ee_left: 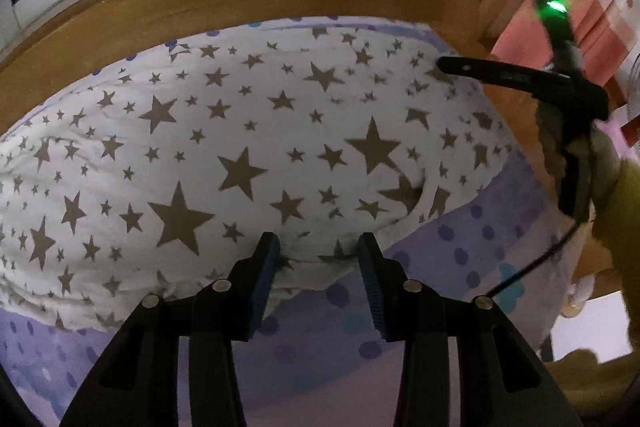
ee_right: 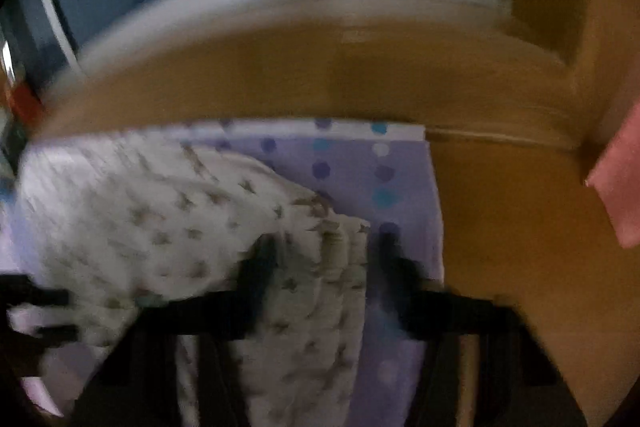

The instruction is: Organize soft objects

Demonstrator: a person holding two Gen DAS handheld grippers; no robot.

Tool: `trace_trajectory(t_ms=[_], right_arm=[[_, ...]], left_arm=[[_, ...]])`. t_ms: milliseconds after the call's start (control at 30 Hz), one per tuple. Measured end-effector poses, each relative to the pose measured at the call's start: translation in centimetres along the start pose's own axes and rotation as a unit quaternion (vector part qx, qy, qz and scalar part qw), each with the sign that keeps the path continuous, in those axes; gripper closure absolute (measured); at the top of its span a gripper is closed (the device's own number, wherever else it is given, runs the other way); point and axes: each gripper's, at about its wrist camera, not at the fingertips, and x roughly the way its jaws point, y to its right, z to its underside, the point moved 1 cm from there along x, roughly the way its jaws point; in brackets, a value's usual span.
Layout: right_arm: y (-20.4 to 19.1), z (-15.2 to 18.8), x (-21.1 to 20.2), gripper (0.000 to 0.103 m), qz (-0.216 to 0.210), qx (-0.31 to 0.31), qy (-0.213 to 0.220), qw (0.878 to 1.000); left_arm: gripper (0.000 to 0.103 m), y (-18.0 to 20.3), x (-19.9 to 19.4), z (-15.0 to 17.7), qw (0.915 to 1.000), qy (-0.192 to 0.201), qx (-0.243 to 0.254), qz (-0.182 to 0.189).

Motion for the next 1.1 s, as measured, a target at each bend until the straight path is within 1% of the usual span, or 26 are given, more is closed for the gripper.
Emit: trace_trajectory(t_ms=[33,67,100,200,267,300,367,400,433,500,567,633,667,733,800,833,900,933,967,1033,1100], right_arm=[[0.1,-0.2,0.0,0.076,0.014,-0.002,0.008,1.000],[0.3,-0.4,0.1,0.080,0.028,-0.003,0.015,0.999],[0.4,-0.6,0.2,0.081,0.041,-0.004,0.023,0.999],[1.3,-0.9,0.9,0.081,0.028,0.009,0.024,0.999],[1.0,-0.8,0.7,0.080,0.029,-0.006,0.023,0.999],[1.0,-0.8,0.5,0.078,0.027,-0.013,0.022,0.999],[1.2,-0.5,-1.0,0.076,0.018,-0.006,0.023,1.000],[1.1,-0.2,-2.5,0.075,0.012,0.000,0.034,0.999],[0.6,0.2,-4.1,0.074,0.017,-0.006,0.051,0.999],[-0.7,1.0,-6.9,0.073,0.021,-0.027,0.082,0.996],[-2.4,2.2,-8.4,0.071,-0.002,-0.051,0.090,0.995],[-2.8,2.9,-8.2,0.070,-0.025,-0.067,0.072,0.995],[-2.7,3.6,-7.5,0.070,-0.018,-0.071,0.060,0.995],[-2.5,5.2,-5.9,0.070,-0.005,-0.079,0.037,0.996],[-2.3,6.7,-4.4,0.069,0.009,-0.086,0.015,0.996],[-1.7,7.0,-4.5,0.067,0.007,-0.084,0.024,0.996],[-0.8,7.2,-4.7,0.057,0.008,-0.078,0.033,0.996],[-0.3,7.2,-4.7,0.042,0.015,-0.070,0.032,0.997],[0.2,7.2,-4.6,0.033,0.022,-0.061,0.032,0.997],[1.4,7.1,-4.6,0.033,0.004,-0.026,0.025,0.999],[1.5,7.1,-5.8,0.034,0.006,-0.011,0.041,0.999]], left_arm=[[0.062,0.1,0.0,0.2,1.0000,0.000,-0.001,-0.004],[0.062,0.1,0.0,0.3,1.0000,-0.001,-0.004,-0.006],[0.062,0.1,0.0,0.5,0.9999,-0.001,-0.006,-0.008],[0.062,0.3,-0.1,0.8,0.9998,0.002,-0.011,-0.015],[0.062,0.5,-0.2,0.9,0.9997,0.002,-0.014,-0.022],[0.062,0.5,-0.4,0.9,0.9996,0.002,-0.015,-0.023],[0.062,0.7,-1.1,0.6,0.9996,0.012,-0.020,-0.017],[0.062,0.8,-1.5,0.5,0.9995,0.021,-0.023,-0.008],[0.062,0.9,-1.9,0.3,0.9992,0.030,-0.026,0.002],[0.062,1.2,-1.8,-0.1,0.9990,0.035,-0.027,0.010],[0.062,1.7,-1.1,-0.6,0.9991,0.032,-0.025,0.015],[0.062,2.5,0.2,-0.7,0.9994,0.016,-0.023,0.018],[0.062,2.8,0.7,-0.5,0.9996,0.009,-0.021,0.016],[0.062,3.6,0.9,0.1,0.9999,0.011,-0.008,0.000],[0.060,4.1,0.9,0.7,0.9999,0.011,0.000,-0.009],[0.060,4.3,0.8,1.0,0.9999,0.010,0.003,-0.011],[0.060,4.2,0.5,1.6,0.9999,0.010,-0.001,-0.012],[0.060,4.1,0.1,2.0,0.9998,0.012,-0.008,-0.010],[0.060,3.9,-0.6,2.4,0.9997,0.014,-0.018,-0.008],[0.060,3.1,-1.8,3.3,0.9990,0.013,-0.042,-0.003],[0.060,2.1,-3.1,4.3,0.9977,0.022,-0.064,-0.006]])
